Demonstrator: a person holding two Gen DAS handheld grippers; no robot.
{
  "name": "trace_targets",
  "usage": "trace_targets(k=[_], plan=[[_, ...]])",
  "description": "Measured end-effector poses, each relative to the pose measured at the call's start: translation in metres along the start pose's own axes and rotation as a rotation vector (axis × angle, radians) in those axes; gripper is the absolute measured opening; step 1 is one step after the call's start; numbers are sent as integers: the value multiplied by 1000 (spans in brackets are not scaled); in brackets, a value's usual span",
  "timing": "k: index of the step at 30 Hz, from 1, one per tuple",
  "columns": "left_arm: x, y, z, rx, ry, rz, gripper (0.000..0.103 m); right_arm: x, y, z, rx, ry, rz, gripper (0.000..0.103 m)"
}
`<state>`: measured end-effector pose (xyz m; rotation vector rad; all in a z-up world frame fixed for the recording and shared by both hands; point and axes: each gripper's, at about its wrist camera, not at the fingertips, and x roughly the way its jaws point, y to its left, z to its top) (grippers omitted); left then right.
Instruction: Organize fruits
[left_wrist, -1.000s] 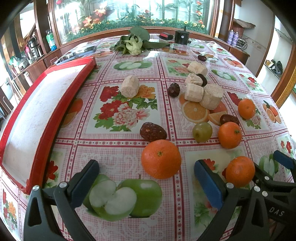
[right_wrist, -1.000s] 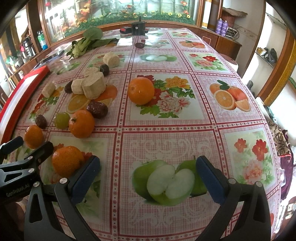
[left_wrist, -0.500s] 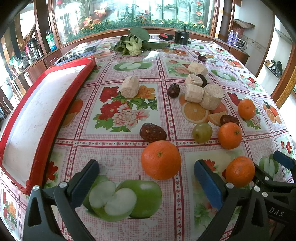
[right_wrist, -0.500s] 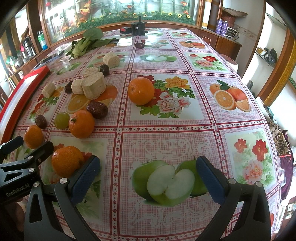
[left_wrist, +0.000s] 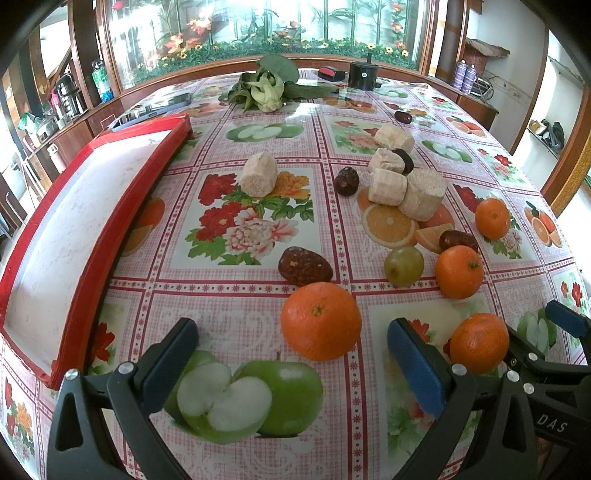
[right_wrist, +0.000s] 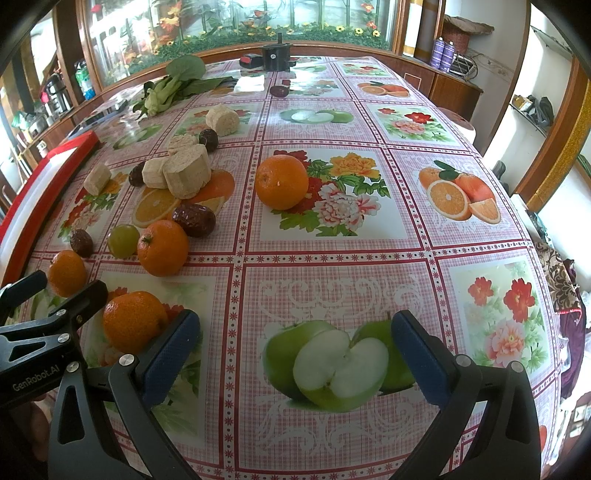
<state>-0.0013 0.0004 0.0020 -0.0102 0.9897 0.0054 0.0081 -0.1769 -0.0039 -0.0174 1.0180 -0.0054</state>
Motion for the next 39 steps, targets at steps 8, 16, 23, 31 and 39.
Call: trace_targets(k=[8,16,23,31,39], plan=[[0,0,0,0,-1,0,103,0,0,0,0,0,0,103],[0,0,0,0,-1,0,103,0,0,0,0,0,0,103],[0,2,1,0,2,0,103,-1,1,1,-19,12,6,103],[3,1,3,16,10,-16,103,-2,1,4,-139,133,58,103],[-7,9,-4,82,50,-120,103,-17,-16,-3,-171,113,103,103]])
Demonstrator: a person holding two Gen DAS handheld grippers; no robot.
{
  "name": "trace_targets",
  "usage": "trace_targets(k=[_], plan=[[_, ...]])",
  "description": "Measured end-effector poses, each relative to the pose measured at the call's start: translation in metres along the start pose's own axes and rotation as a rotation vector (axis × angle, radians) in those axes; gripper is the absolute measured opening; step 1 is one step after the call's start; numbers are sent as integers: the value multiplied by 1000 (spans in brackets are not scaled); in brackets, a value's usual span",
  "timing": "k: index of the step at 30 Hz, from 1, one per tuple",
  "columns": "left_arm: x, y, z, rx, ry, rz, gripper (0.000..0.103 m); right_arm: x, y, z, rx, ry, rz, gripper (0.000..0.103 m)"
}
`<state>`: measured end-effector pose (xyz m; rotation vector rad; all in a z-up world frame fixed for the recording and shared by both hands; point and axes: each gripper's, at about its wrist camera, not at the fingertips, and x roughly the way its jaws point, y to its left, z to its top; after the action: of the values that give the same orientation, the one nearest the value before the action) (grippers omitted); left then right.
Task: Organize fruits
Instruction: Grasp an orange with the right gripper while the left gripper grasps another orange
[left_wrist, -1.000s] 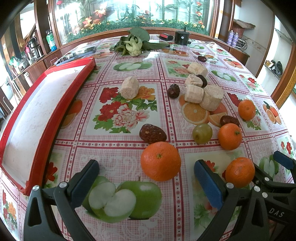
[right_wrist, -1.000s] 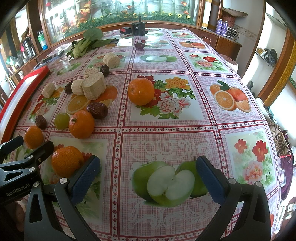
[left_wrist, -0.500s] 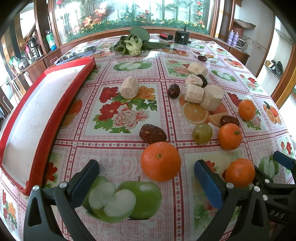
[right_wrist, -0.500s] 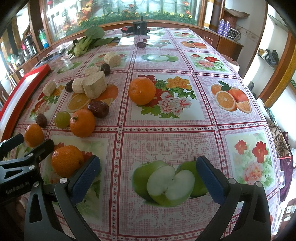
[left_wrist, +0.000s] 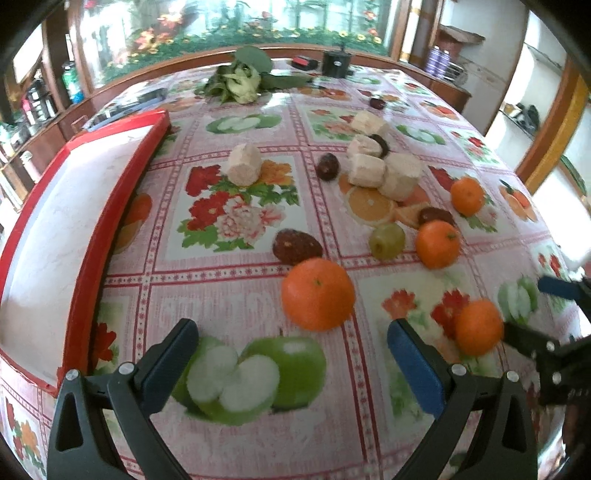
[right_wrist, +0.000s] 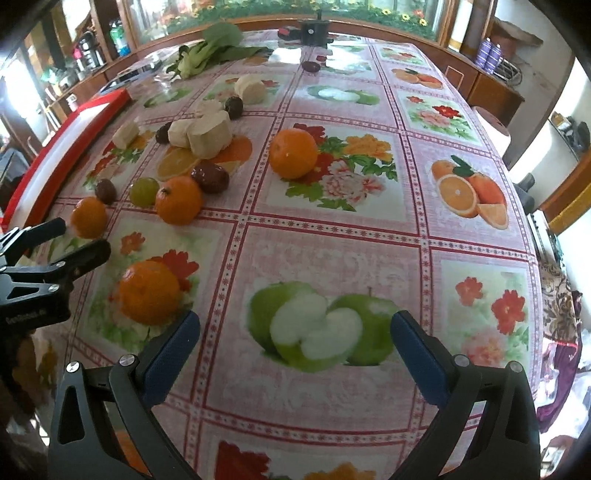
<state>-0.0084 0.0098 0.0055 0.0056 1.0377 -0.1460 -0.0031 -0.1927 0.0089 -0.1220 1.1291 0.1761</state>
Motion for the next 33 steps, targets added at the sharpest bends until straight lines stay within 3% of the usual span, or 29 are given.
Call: trace_targets(k=[8,12,14,15,16,17,18,28,31,33], plan=[[-24,2,-9,56,15,-30,103,-16,30,3,-110,-33,206,103],[-34,18,-13,55,11,14,103,-7,46,8,-151,-5,231,91],[-36,26,-13,39,9,19,103,0,51,11,-153,23,244,71],[-36,29,-12,29,7,13,103,1,53,12,-160,17,239,70],[-37,31,-10,22,1,5,103,0,55,12,-174,8,235,61],[-38,31,-9,17,-4,-4,103,1,58,12,-190,14,241,42],[-39,30,-8,14,-5,-15,103,1,60,12,-206,11,235,36],[-13,2,14,-9,49,-124,100,-4,43,2,-171,-1,187,36],[1,1,18,-43,94,-151,83,-6,40,0,-157,1,189,36],[1,-1,20,-34,74,-125,73,-7,39,-3,-152,-2,191,36]])
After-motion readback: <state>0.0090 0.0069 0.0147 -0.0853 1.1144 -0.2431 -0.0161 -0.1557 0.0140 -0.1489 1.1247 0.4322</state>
